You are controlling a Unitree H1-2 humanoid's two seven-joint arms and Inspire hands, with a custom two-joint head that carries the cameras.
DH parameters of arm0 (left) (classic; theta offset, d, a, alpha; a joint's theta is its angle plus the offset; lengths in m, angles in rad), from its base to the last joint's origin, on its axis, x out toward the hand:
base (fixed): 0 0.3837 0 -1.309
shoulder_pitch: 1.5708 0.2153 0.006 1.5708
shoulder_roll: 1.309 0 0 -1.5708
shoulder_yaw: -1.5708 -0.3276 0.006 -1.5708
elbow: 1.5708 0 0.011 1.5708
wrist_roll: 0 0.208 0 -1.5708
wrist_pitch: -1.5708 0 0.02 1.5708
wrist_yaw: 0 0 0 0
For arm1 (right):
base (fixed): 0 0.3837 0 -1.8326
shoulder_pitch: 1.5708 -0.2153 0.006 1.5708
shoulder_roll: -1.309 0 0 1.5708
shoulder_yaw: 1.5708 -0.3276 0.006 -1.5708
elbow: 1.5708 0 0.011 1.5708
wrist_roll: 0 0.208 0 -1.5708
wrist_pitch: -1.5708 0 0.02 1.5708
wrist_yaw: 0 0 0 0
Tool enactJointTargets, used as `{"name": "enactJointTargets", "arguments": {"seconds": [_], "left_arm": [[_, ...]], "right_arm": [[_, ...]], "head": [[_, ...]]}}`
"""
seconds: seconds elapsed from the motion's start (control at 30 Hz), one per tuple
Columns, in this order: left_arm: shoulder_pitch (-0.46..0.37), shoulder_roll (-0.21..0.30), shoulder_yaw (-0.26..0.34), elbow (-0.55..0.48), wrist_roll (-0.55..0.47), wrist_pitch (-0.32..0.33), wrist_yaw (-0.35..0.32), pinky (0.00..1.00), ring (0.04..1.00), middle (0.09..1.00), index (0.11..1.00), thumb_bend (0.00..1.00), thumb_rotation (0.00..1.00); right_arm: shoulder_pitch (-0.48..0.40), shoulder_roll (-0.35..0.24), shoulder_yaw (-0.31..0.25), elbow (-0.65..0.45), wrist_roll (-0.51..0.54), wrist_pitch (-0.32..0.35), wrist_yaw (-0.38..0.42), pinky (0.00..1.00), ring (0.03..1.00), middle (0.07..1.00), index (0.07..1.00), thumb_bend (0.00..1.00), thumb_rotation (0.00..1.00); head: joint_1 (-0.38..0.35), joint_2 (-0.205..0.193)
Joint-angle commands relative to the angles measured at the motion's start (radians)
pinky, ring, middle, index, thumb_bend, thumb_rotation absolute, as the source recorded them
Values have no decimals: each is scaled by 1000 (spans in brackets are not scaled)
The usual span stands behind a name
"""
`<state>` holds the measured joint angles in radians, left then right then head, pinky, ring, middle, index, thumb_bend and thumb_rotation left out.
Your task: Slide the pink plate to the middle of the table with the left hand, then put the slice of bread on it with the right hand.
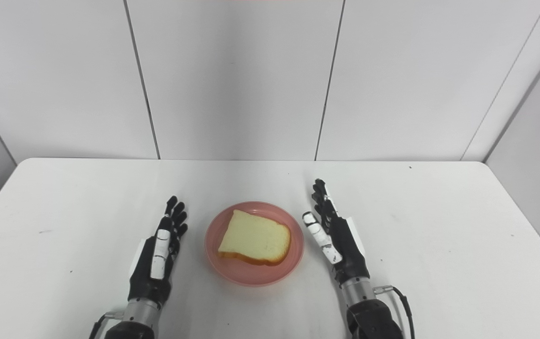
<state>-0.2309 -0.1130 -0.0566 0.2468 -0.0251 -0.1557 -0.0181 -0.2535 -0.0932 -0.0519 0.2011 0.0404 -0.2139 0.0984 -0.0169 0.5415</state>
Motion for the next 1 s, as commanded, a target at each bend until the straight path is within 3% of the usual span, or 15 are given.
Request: {"name": "enactJointTargets", "arguments": {"seconds": [0.0,0.47,0.6,0.97], "left_arm": [[13,10,4,22,-11,-6,-14,1000,1000,1000,1000,734,1000],[6,18,13,63,-40,-42,-49,1000,1000,1000,1000,716,1000],[4,15,9,65,-40,-36,-52,1000,1000,1000,1000,729,1000],[-9,4,8,80,-38,-48,-45,1000,1000,1000,1000,723,1000]], "right_arm": [[-12,14,-14,-15,24,-47,-21,1000,1000,1000,1000,700,879],[1,51,-5,40,-11,-70,-77,1000,1000,1000,1000,718,868],[7,52,-3,46,4,-67,-67,1000,1000,1000,1000,729,857],[17,28,7,65,10,-87,-49,1000,1000,1000,1000,710,843]], "head": [[4,-2],[26,-19],[67,-14],[99,-2]]}}
